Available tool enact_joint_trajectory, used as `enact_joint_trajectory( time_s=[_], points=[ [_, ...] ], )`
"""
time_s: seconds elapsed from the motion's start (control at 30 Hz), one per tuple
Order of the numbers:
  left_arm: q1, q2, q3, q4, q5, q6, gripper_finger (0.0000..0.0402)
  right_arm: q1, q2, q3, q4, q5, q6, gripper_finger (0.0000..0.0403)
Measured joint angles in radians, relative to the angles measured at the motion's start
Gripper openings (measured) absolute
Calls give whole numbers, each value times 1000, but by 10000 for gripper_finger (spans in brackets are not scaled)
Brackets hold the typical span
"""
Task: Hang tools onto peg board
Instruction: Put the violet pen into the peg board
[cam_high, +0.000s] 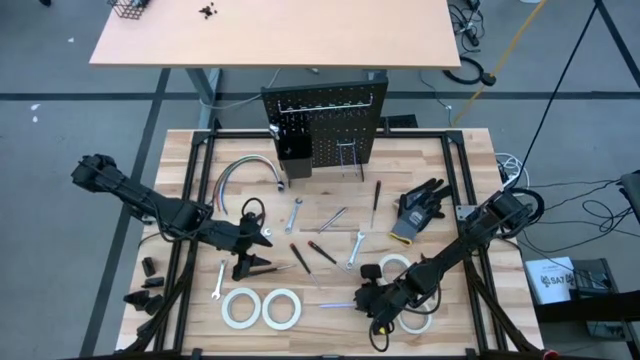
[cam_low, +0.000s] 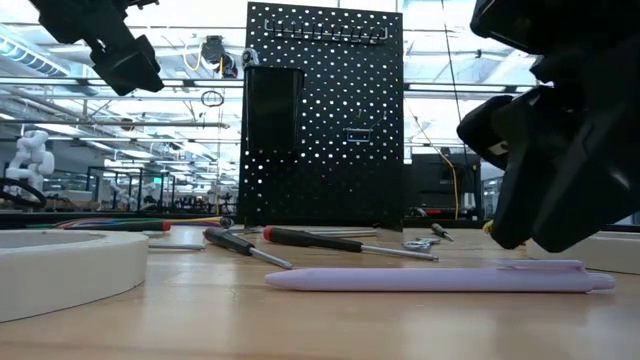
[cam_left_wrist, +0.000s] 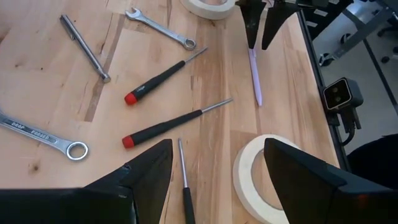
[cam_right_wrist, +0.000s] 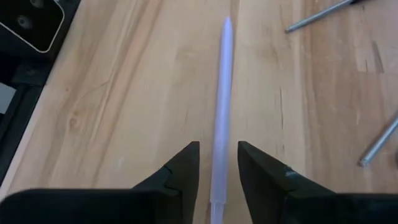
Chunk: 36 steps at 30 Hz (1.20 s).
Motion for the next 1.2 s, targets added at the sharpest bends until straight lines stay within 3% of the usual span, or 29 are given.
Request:
enact_joint_trajectory(
  time_s=[0.27,0.47,0.7,0.9,1.2],
  points=[
    [0,0,0,0,0,0,255,0,47,0,32,-11,27,82],
    [0,0,0,0,0,0,255,18,105,5,41,32,144,76],
    [0,0,0,-1,0,1,255,30,114,5,31,21,198,13],
    [0,0,0,54,0,3,255,16,63,15,24,-3,221,13],
    [7,-22,0,324,-3,79,255,-22,-106,74,-89,100,70,3]
  ],
)
